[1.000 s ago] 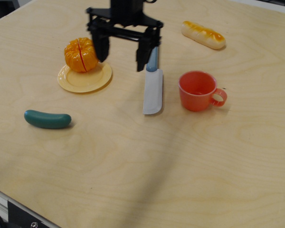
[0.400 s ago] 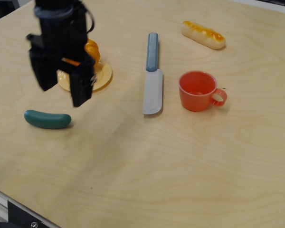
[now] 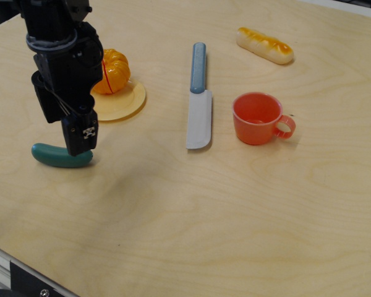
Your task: Put cucumber in cup
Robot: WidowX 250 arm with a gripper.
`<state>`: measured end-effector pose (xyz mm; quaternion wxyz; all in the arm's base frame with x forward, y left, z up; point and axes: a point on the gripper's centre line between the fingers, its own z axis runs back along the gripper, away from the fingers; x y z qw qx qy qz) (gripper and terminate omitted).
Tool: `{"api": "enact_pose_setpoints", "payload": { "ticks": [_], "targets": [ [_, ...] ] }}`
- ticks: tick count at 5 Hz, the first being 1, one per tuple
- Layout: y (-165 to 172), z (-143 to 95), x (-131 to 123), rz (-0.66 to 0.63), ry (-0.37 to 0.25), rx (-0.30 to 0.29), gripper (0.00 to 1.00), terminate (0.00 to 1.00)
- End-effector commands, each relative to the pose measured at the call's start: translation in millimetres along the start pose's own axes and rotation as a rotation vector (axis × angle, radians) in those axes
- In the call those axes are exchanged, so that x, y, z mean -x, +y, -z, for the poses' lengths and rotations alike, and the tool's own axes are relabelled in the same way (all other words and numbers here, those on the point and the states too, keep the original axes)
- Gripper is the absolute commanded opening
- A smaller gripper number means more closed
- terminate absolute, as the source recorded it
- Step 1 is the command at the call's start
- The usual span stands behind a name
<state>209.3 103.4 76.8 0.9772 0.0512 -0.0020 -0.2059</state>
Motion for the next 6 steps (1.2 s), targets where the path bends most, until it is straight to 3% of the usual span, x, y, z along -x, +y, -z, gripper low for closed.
{"api": "enact_pose_setpoints", "payload": {
  "ticks": [1, 2, 3, 5, 6],
  "targets": [
    [34, 18, -12, 0.157, -0.063, 0.038, 1.0, 0.0],
    [38, 33, -8, 0.165, -0.069, 0.077, 1.0, 0.0],
    [37, 46, -4, 0.193, -0.024, 0.076, 1.0, 0.0],
    [34, 60, -7, 0.189, -0.018, 0.072, 1.0, 0.0],
    [31, 67, -11, 0.16, -0.001, 0.056, 0.0, 0.0]
  ]
}}
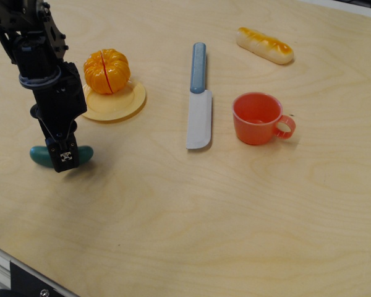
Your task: Put cucumber in cup
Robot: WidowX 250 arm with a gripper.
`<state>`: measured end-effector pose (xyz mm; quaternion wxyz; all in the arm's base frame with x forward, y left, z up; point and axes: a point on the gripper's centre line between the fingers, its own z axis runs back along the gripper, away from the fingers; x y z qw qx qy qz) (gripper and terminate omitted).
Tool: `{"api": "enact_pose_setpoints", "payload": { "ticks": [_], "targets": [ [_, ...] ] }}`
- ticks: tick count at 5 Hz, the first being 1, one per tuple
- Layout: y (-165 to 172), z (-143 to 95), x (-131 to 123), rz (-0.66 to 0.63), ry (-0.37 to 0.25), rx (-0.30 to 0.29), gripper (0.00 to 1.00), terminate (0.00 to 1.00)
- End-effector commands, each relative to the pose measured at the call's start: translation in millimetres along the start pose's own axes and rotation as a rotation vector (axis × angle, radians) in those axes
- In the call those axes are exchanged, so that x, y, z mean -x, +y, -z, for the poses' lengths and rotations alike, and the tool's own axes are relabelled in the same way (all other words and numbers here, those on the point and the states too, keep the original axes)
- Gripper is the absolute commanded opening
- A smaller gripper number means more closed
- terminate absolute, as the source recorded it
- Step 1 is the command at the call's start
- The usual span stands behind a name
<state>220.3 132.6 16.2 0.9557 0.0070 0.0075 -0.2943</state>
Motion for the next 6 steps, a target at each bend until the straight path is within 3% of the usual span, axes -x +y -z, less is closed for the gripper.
{"api": "enact_pose_setpoints", "payload": {
  "ticks": [1, 2, 4, 5, 6],
  "targets": [
    [7, 0, -19, -0.074, -0.018, -0.043, 0.0, 0.0],
    [9, -9, -28, -0.15, -0.04, -0.056, 0.0, 0.0],
    [12, -57, -67, -0.309, -0.115, -0.052, 0.0, 0.0],
    [4, -84, -93, -0.326, -0.151, -0.054, 0.0, 0.0],
    [-12, -96, -124, -0.276, -0.198, -0.029, 0.0, 0.0]
  ]
}}
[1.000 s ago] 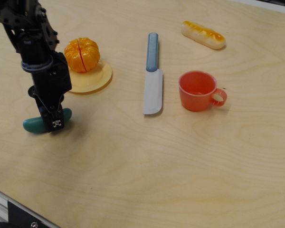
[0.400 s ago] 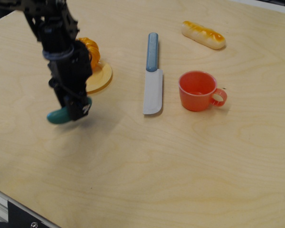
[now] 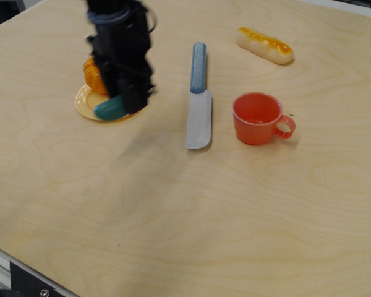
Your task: Put cucumber in cup
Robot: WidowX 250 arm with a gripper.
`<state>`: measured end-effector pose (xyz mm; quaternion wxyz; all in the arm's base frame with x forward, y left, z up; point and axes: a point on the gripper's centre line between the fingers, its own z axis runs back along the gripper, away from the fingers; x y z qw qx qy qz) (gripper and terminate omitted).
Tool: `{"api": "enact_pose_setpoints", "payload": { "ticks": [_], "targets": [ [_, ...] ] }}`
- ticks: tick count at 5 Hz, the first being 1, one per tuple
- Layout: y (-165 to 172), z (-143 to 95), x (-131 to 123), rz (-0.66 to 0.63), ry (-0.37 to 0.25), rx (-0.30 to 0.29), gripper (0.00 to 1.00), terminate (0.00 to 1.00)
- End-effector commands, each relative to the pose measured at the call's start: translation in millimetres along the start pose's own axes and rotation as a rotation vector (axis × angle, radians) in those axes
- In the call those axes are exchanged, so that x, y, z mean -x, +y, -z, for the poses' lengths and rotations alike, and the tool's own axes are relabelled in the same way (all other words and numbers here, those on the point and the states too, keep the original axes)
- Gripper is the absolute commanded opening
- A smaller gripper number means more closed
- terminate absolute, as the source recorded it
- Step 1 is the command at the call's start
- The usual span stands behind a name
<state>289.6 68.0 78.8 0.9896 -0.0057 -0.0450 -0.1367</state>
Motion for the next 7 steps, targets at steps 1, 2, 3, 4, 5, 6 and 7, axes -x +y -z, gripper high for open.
{"api": "enact_pose_setpoints", "payload": {
  "ticks": [1, 2, 3, 4, 5, 6, 7],
  "targets": [
    [-40, -28, -55, 0.145, -0.129, 0.05, 0.0, 0.0],
    [-61, -21, -72, 0.206, -0.163, 0.101, 0.0, 0.0],
    [-73, -12, -89, 0.263, -0.185, 0.123, 0.0, 0.0],
    [-84, -7, -108, 0.314, -0.234, 0.141, 0.0, 0.0],
    [-83, -4, -118, 0.315, -0.267, 0.144, 0.0, 0.0],
    [-82, -5, -123, 0.306, -0.308, 0.158, 0.0, 0.0],
    [-83, -5, -126, 0.297, -0.333, 0.187, 0.0, 0.0]
  ]
}}
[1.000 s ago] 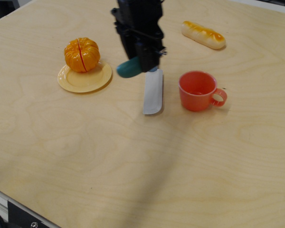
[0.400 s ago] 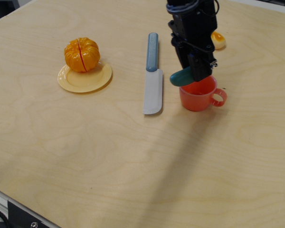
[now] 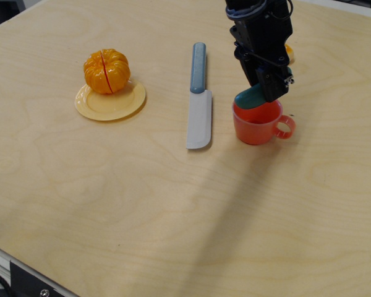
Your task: Put cucumber in cup
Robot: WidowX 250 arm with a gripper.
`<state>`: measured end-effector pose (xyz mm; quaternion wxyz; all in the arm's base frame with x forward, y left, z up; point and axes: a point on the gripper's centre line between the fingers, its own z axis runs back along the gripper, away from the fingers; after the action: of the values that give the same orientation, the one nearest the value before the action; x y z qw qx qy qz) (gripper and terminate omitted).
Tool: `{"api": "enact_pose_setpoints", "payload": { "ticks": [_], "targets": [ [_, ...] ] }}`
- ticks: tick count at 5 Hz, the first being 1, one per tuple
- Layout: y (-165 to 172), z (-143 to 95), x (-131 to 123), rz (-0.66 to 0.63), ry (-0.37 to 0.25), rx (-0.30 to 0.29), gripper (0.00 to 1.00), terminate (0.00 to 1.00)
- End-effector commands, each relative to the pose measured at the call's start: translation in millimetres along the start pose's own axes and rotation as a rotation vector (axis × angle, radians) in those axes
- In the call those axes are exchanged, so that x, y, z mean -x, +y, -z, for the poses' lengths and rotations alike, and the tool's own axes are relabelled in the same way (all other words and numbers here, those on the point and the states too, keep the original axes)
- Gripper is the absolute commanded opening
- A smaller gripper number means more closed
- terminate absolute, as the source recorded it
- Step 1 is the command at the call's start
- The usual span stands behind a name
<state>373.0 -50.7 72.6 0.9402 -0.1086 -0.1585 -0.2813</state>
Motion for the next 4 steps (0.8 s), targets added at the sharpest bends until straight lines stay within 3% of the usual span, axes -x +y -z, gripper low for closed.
{"api": "enact_pose_setpoints", "payload": {
  "ticks": [1, 2, 3, 4],
  "targets": [
    [10.3, -14.9, -17.3, 0.002, -0.1, -0.002, 0.0, 0.0],
    [15.9, -8.8, -17.2, -0.022, -0.094, -0.004, 0.0, 0.0],
    [19.5, -7.3, -18.2, -0.045, -0.089, -0.012, 1.0, 0.0],
    [19.1, -7.9, -19.3, -0.042, -0.095, -0.022, 1.0, 0.0]
  ]
}}
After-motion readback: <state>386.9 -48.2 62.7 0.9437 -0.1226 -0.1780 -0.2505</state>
